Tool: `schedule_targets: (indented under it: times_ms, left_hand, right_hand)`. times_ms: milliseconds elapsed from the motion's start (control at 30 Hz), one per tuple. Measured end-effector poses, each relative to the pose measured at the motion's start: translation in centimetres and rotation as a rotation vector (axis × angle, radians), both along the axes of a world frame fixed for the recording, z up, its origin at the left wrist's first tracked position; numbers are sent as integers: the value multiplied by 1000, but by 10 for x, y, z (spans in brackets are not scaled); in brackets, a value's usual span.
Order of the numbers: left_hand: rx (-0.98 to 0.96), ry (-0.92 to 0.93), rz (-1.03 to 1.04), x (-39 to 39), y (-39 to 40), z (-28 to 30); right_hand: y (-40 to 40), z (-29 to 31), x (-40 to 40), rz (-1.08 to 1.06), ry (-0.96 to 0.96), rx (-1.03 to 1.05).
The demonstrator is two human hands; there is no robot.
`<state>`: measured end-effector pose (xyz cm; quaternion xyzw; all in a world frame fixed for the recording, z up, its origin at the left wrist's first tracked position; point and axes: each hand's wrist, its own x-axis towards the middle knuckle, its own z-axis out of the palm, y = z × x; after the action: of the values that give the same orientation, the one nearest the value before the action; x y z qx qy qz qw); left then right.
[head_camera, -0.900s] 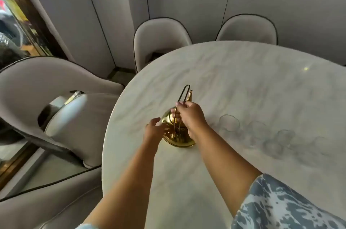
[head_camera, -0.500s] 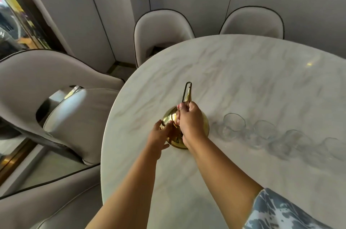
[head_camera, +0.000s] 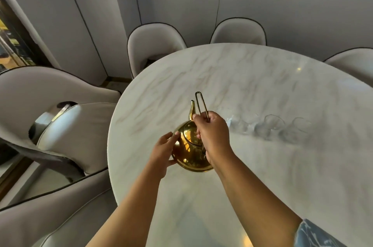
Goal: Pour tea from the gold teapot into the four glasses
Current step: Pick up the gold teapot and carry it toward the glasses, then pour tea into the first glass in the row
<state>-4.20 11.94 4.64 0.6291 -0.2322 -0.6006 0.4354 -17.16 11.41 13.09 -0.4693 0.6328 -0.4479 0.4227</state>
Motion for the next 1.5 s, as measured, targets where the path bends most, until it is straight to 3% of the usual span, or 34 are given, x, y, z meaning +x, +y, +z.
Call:
schedule_targets:
  times_ms: [300, 767, 1100, 1500]
  left_hand:
    - [-21, 26, -216, -81, 56, 21]
    - [38, 81, -518, -270, 43, 32]
    - [90, 34, -598, -343, 2, 14]
    - [99, 57, -690, -356, -23, 7]
  right_hand:
    - [75, 24, -85, -208, 68, -60]
    - [95, 46, -258, -460, 148, -56]
    - [42, 35, -334, -405, 299, 5]
    - [-22, 36, -357, -236, 560, 126]
